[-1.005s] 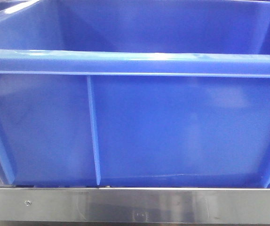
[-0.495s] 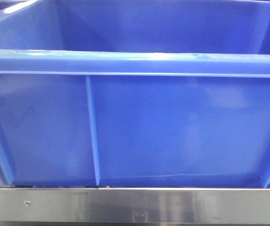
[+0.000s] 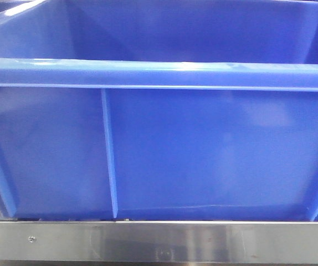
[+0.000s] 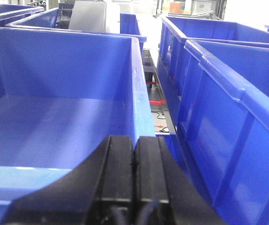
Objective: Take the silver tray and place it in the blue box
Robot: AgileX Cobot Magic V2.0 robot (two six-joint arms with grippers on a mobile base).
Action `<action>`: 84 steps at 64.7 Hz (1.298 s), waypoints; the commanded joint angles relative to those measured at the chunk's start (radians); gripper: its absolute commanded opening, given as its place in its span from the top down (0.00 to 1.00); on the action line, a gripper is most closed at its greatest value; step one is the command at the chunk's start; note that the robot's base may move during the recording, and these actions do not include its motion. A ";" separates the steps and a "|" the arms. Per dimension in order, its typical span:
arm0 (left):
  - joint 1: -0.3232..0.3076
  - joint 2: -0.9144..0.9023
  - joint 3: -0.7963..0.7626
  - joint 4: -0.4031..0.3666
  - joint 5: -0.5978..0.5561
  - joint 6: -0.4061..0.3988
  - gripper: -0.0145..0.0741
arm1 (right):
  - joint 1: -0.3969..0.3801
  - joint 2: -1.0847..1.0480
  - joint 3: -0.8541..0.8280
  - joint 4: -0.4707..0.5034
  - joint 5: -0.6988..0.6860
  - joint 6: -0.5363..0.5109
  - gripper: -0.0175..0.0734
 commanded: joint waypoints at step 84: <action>0.003 -0.018 -0.003 -0.006 -0.088 0.000 0.94 | -0.460 -0.191 0.589 0.286 -0.667 -0.244 0.75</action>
